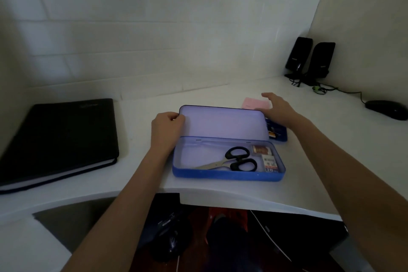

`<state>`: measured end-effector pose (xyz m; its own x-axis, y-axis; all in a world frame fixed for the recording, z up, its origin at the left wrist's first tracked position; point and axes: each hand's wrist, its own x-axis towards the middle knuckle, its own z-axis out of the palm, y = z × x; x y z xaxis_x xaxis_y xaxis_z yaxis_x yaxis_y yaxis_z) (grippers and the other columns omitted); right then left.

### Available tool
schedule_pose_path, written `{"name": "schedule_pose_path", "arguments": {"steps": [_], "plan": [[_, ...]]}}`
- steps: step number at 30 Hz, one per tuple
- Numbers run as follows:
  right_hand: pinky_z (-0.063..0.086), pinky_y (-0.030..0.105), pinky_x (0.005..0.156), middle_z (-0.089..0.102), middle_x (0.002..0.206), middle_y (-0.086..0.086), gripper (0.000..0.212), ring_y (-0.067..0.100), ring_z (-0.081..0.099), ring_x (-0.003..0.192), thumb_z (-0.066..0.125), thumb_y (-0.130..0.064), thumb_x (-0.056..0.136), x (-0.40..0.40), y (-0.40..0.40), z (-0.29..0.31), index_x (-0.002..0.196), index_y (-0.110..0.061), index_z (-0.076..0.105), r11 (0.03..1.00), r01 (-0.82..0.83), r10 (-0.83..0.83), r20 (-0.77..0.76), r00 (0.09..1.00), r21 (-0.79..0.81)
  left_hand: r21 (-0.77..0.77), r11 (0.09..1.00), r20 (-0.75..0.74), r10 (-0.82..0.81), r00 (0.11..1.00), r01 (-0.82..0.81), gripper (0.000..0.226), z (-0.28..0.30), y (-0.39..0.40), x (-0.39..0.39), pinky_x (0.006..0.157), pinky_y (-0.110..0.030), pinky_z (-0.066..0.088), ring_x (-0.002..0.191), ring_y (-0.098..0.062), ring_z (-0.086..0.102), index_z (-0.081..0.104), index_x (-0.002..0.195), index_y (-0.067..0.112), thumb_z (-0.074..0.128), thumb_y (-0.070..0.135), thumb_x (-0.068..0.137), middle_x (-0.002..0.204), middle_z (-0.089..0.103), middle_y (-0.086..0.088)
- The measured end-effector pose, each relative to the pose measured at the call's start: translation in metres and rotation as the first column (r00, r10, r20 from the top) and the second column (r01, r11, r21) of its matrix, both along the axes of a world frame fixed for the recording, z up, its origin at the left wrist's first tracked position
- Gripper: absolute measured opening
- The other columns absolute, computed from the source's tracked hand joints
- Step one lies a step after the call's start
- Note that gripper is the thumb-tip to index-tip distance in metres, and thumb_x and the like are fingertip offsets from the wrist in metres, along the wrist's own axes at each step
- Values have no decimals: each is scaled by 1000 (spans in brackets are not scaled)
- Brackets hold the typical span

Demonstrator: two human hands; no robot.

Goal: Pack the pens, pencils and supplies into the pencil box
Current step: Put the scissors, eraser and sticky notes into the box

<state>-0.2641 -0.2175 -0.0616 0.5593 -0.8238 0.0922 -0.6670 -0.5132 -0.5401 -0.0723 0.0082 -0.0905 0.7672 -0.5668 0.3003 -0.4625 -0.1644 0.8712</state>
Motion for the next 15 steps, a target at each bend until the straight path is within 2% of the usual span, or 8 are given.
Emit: {"name": "schedule_pose_path", "arguments": {"steps": [3,6,9,11,13,15], "plan": [[26,47,112,27,152,15,77,36,29,136,63,-36,83,10,-19,-4,146,-21,21,1000,-2,5,-114,993,24,-2,1000,31,7,999,-7,32,-2,-2,2,54,-32,15,61,-17,18,29,57,11,51,9,80,57,19,-7],[24,48,113,25,153,15,88,37,26,137,63,-51,77,15,-28,-7,147,-30,13,998,21,-10,-159,987,67,17,999,61,27,998,-28,33,-2,-4,1,53,-33,14,60,-17,16,27,58,12,51,10,80,58,17,-5],[26,47,109,32,148,15,100,37,28,135,57,-65,59,16,-27,-7,145,-29,21,999,40,-33,-202,979,29,27,999,54,21,998,-23,31,-3,-7,1,54,-32,15,61,-17,17,29,58,12,51,10,79,59,18,-5],[30,46,108,36,144,17,99,37,32,131,65,-63,60,15,-26,-8,143,-27,26,999,40,-38,-106,994,16,24,999,49,21,999,-22,31,-3,-6,1,55,-31,16,61,-17,18,29,58,11,51,10,79,58,19,-6],[35,43,105,38,141,18,98,35,40,127,75,-56,61,13,-24,-10,142,-25,28,996,58,-63,76,995,61,21,1000,49,19,999,-20,31,-2,-5,0,55,-31,16,60,-17,18,29,58,11,52,10,79,57,20,-6],[39,38,100,42,139,16,95,31,46,122,74,-54,65,9,-17,-8,142,-19,30,988,101,-131,287,949,117,15,1000,38,12,999,-13,31,-2,-4,-1,55,-31,16,60,-17,18,29,58,11,51,10,80,57,20,-6]]}}
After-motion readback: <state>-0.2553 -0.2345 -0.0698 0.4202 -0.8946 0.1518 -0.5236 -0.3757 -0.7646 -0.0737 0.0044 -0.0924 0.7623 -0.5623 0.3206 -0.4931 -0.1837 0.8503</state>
